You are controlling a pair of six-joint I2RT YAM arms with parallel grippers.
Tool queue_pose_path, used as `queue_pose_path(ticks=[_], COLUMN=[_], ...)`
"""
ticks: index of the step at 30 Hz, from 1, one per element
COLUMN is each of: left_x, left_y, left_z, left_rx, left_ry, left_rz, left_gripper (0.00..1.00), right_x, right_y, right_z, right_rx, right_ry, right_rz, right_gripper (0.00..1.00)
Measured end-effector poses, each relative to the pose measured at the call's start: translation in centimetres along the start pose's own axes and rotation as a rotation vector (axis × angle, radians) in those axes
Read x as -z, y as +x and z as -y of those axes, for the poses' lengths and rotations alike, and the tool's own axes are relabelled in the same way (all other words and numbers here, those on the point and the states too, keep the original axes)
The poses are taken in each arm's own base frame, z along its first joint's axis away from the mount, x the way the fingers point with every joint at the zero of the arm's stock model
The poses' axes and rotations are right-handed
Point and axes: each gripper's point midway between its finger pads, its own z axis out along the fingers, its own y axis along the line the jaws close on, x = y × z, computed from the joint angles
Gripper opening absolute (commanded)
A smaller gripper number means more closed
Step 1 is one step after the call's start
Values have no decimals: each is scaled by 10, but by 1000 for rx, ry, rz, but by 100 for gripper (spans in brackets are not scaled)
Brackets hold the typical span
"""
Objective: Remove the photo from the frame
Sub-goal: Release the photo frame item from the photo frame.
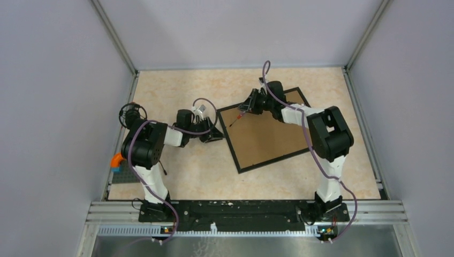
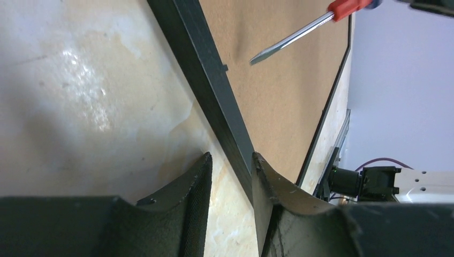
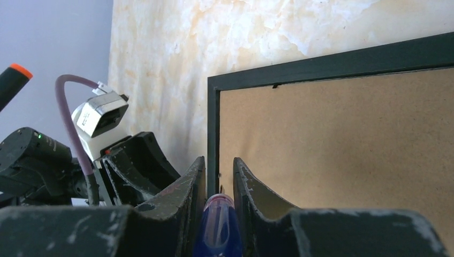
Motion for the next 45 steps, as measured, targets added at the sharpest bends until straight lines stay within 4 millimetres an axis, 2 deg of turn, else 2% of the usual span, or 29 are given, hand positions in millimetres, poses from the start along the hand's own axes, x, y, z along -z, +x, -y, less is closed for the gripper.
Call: queue_pose_path(ticks=[7, 14, 30, 45], left_x=[-8, -9, -11, -12], left_y=[-6, -6, -5, -5], left_z=[-3, -5, -6, -6], left_rx=[4, 14, 17, 18], left_ry=[25, 39, 57, 64], left_rz=[6, 0, -10, -16], left_gripper=[32, 27, 24, 24], right_x=[-19, -22, -29, -31], right_y=[14, 11, 4, 12], right_z=[17, 16, 20, 15], right_rx=[-106, -126, -153, -120], right_ry=[-13, -23, -48, -62], right_rz=[-28, -16, 23, 0], right_gripper=[0, 0, 0, 0])
